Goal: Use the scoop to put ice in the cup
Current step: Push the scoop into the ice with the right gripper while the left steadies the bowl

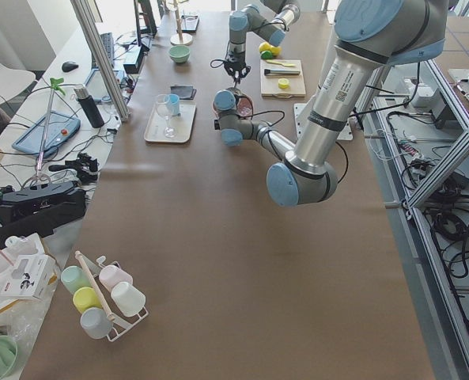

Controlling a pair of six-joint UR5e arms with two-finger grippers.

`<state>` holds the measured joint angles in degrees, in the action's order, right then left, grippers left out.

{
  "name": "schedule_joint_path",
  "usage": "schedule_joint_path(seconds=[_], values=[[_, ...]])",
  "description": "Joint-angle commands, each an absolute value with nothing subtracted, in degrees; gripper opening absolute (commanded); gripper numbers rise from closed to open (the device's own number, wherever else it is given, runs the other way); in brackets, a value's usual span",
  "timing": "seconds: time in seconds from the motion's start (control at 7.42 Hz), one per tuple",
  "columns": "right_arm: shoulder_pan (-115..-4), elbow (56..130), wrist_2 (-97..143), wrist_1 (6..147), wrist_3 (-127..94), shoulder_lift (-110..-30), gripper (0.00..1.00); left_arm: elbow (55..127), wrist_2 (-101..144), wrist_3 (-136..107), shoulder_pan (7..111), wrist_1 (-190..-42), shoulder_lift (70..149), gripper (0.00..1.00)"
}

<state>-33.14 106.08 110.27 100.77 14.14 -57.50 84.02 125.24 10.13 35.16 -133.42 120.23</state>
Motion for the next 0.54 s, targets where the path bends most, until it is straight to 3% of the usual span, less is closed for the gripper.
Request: schedule_joint_path(seconds=[0.0,0.4], values=[[-34.3,107.2,112.8,100.3,13.0,-58.2,0.00,84.0,125.2,10.0,35.2,-133.4,120.2,0.99],[-35.6,109.2,115.0,96.3,12.1,-61.7,0.00,84.0,125.9,10.0,35.3,-133.4,120.2,0.99]])
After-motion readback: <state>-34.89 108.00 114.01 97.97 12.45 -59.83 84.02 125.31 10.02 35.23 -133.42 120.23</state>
